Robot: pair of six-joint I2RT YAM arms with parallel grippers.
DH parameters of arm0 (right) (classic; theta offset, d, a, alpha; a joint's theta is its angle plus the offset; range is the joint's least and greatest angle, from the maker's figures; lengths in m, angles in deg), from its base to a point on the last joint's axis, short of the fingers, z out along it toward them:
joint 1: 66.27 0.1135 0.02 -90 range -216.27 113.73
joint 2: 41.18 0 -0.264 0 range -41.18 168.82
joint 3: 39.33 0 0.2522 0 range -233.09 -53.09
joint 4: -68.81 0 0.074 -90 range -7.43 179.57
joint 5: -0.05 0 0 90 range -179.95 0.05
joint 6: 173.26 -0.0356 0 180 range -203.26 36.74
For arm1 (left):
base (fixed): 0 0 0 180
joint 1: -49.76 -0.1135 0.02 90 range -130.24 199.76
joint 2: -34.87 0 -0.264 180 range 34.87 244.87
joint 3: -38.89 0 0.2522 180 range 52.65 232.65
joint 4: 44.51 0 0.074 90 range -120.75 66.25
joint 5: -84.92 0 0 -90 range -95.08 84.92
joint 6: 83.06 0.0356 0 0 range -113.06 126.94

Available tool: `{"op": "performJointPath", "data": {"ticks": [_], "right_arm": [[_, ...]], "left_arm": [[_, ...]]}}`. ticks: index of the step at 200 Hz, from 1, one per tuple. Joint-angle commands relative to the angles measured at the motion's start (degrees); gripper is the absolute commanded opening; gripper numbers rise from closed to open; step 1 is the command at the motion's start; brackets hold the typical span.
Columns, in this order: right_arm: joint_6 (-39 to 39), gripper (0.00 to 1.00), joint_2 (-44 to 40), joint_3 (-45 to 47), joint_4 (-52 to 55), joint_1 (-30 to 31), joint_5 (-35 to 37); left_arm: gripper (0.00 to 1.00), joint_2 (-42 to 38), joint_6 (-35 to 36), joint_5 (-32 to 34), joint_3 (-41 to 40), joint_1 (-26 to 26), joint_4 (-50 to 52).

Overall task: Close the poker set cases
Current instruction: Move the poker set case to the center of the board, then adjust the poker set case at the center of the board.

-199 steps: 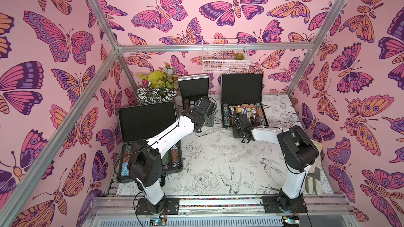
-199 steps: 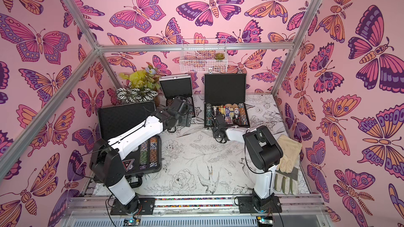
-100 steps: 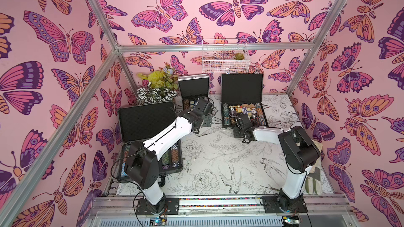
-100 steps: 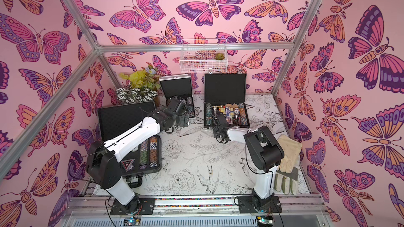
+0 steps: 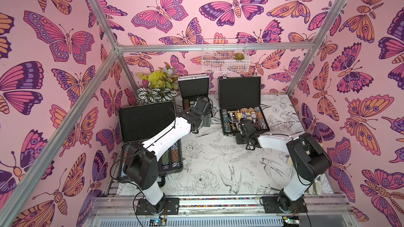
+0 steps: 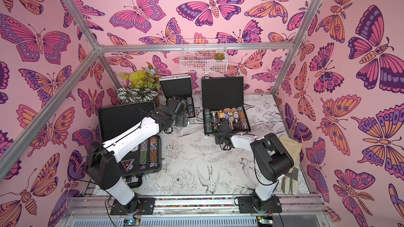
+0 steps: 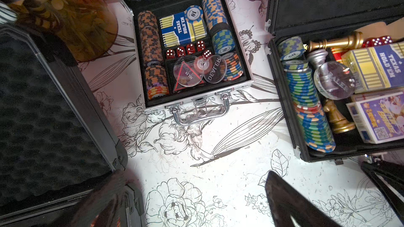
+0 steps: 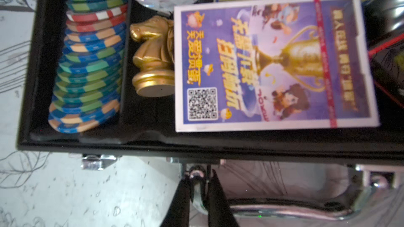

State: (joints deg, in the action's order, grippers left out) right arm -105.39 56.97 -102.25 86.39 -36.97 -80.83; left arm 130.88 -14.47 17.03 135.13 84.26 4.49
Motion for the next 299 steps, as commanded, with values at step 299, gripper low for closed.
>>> {"op": "performJointPath", "data": {"ticks": [299], "right_arm": [[1.26, 0.26, -9.23, -9.35, 28.35, -31.23, -8.93]], "left_arm": [[1.00, 0.74, -2.06, -3.25, 3.83, -2.08, 4.52]]}}
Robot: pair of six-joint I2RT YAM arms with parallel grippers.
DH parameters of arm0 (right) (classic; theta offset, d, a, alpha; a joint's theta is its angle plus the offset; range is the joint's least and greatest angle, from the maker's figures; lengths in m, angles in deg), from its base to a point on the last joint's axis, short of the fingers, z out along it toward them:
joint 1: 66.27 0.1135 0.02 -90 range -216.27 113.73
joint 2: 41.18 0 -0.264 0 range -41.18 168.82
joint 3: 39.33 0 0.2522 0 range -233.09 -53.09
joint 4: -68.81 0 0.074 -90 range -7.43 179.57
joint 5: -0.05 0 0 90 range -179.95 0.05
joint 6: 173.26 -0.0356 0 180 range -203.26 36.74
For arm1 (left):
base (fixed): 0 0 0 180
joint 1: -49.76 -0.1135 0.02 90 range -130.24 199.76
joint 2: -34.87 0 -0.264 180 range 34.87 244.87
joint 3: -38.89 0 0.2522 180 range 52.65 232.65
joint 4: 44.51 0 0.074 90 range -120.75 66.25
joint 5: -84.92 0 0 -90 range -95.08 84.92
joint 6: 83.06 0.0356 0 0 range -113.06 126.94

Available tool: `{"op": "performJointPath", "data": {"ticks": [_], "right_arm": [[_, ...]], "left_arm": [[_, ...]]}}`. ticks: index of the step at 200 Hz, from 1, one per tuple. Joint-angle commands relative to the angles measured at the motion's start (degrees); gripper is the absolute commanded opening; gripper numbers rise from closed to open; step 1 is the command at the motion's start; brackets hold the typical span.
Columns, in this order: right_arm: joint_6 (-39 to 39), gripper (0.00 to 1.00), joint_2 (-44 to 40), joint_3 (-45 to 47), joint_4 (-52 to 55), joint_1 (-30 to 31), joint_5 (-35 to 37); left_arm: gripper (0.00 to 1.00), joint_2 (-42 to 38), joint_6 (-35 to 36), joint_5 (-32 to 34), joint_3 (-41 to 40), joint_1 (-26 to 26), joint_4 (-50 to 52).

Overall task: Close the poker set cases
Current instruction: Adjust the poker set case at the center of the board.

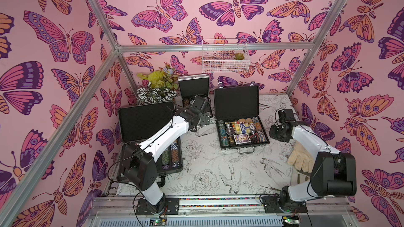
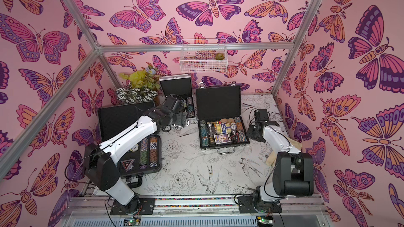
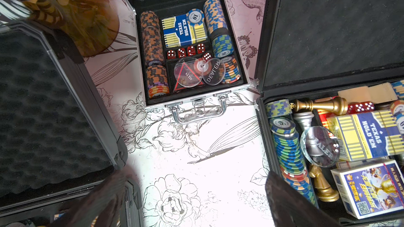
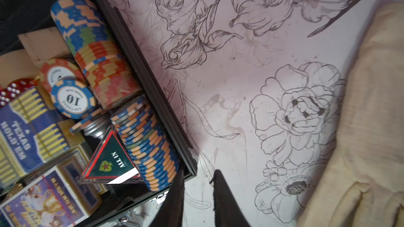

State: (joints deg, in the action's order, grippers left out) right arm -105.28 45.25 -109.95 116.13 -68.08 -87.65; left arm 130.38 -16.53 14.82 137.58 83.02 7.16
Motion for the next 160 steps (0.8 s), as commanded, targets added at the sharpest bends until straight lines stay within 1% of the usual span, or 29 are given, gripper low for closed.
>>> {"op": "performJointPath", "data": {"ticks": [1, 48, 140, 160], "right_arm": [[1.17, 0.26, 2.59, -1.67, -1.49, -0.17, -2.16], [1.44, 0.26, 7.19, -1.79, -3.80, -0.17, -5.22], [1.39, 0.30, 7.79, 2.79, -6.73, 0.00, -8.43], [1.26, 0.29, 7.82, 4.15, -6.90, 0.00, -8.74]], "left_arm": [[1.00, 1.25, 0.00, -1.07, 1.38, -0.87, 1.88], [1.00, 1.47, -0.31, -1.78, 1.13, -2.21, 1.81], [1.00, 2.50, -0.88, -3.11, 1.73, -2.76, 1.77], [1.00, 2.75, -1.01, -3.37, 1.91, -2.76, 1.78]]}}
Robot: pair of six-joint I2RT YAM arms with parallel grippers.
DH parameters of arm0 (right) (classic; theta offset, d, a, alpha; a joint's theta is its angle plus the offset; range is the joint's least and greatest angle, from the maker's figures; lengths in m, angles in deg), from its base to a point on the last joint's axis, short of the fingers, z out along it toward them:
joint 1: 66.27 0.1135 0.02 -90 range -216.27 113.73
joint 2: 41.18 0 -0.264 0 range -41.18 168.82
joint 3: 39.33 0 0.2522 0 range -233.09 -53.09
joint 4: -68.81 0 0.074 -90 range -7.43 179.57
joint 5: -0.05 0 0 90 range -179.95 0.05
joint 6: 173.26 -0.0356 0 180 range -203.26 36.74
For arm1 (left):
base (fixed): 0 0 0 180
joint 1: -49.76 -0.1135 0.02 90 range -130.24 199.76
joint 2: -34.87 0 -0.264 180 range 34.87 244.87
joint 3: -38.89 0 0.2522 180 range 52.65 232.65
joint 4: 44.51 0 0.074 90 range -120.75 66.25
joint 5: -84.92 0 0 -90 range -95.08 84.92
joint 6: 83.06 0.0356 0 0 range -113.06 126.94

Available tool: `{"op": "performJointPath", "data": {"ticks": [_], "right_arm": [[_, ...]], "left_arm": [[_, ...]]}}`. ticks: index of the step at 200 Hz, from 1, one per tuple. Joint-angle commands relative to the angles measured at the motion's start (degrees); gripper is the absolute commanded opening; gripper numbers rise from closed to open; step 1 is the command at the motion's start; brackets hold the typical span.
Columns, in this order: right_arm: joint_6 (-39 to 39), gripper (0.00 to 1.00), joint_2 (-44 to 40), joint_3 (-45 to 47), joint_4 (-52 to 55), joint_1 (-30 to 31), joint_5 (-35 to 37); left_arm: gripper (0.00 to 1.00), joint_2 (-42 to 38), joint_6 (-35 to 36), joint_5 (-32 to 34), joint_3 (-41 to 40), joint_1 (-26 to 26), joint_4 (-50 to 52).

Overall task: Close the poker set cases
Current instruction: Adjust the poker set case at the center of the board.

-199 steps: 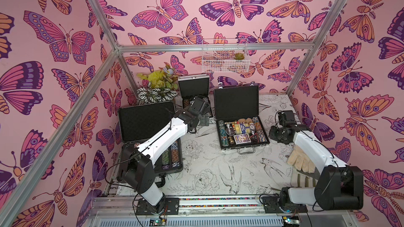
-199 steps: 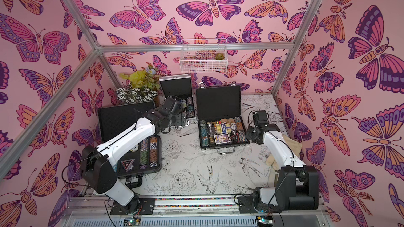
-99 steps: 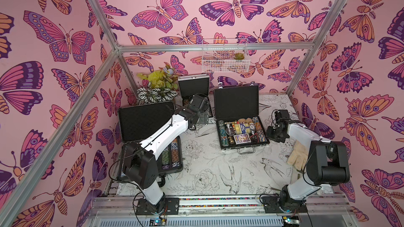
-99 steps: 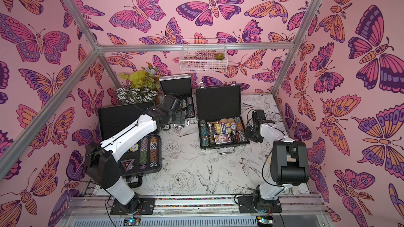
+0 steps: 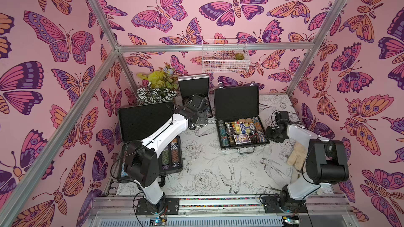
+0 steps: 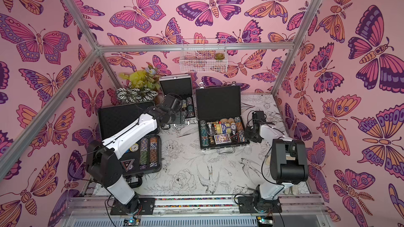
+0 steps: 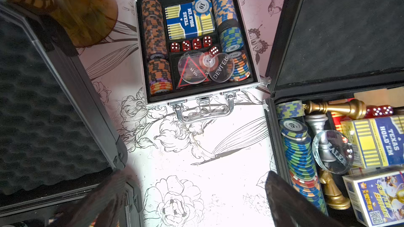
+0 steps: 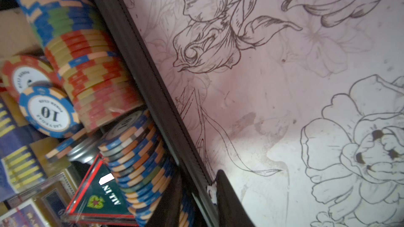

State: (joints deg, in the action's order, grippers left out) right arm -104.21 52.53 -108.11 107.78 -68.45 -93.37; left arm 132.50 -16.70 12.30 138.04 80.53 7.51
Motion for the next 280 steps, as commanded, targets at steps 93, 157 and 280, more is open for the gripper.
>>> {"op": "performJointPath", "data": {"ticks": [93, 157, 280], "right_arm": [[-4.42, 0.19, -6.29, 10.19, 0.38, 0.85, -3.82], [-7.78, 0.18, -12.51, 13.79, 0.98, 1.23, -4.19], [-7.47, 0.32, -16.40, 8.55, 6.54, 0.10, -0.70]], "left_arm": [[1.00, 1.72, -1.50, -1.05, 2.15, -0.27, 1.20], [1.00, 1.31, -1.50, -0.51, 1.81, -0.29, 1.18], [1.00, 1.52, -1.76, -0.52, 1.65, -0.32, 1.24]]}}
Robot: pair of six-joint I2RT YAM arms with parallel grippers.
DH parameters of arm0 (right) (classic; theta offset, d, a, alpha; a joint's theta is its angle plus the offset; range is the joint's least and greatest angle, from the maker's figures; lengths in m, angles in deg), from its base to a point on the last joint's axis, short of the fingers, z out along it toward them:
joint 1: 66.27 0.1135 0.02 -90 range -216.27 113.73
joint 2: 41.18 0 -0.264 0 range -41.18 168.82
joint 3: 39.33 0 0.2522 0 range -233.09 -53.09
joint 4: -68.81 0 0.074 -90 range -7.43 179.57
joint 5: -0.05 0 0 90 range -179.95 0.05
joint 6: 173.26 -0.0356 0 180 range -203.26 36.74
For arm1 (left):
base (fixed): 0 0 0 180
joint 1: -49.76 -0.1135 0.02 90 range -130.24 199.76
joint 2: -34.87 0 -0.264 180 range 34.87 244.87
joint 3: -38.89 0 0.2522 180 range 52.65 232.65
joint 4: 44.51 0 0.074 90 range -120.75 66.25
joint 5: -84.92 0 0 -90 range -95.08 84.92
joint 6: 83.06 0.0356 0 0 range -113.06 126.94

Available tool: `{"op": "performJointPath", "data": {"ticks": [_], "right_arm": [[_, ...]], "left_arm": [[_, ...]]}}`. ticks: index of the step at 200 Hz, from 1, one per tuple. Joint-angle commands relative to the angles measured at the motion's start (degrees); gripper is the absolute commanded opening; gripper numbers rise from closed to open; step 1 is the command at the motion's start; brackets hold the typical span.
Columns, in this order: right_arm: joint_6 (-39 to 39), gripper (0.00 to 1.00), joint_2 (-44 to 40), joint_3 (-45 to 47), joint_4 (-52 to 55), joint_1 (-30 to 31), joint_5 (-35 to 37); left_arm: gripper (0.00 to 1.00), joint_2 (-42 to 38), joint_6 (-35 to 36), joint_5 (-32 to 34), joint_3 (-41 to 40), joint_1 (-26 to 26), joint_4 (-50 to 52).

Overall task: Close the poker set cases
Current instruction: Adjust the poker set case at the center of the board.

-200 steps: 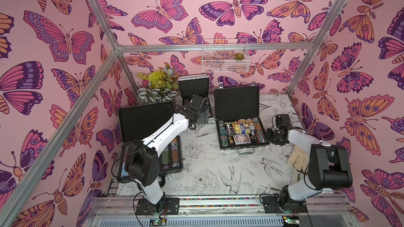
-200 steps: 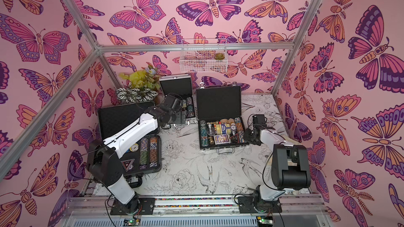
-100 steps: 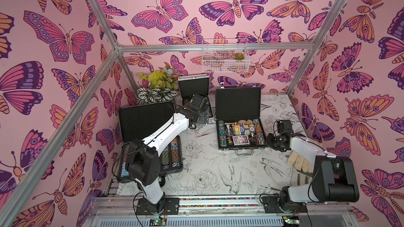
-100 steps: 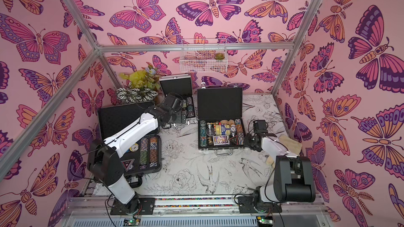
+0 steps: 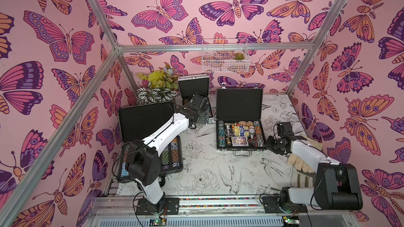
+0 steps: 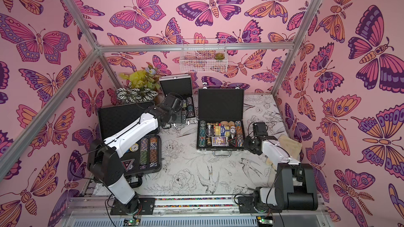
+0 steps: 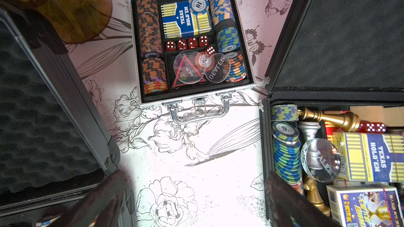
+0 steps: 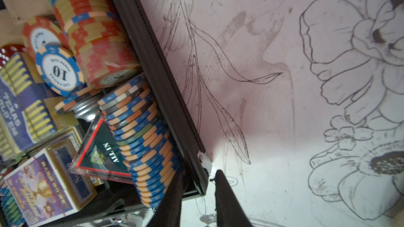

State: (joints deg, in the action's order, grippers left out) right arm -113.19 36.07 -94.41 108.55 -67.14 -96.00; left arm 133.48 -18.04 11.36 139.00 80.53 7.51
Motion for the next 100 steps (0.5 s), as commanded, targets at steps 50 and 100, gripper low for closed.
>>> {"op": "performJointPath", "data": {"ticks": [50, 100], "right_arm": [[3.33, 0.35, 2.25, -16.68, 8.95, -1.62, 1.80], [-3.97, 0.36, 5.33, -25.45, 0.30, 2.10, -6.82]], "left_arm": [[1.00, -0.02, -0.25, 1.04, -0.04, -0.38, 1.25], [1.00, 1.26, -1.62, 0.26, 0.19, -0.53, 2.02]]}}
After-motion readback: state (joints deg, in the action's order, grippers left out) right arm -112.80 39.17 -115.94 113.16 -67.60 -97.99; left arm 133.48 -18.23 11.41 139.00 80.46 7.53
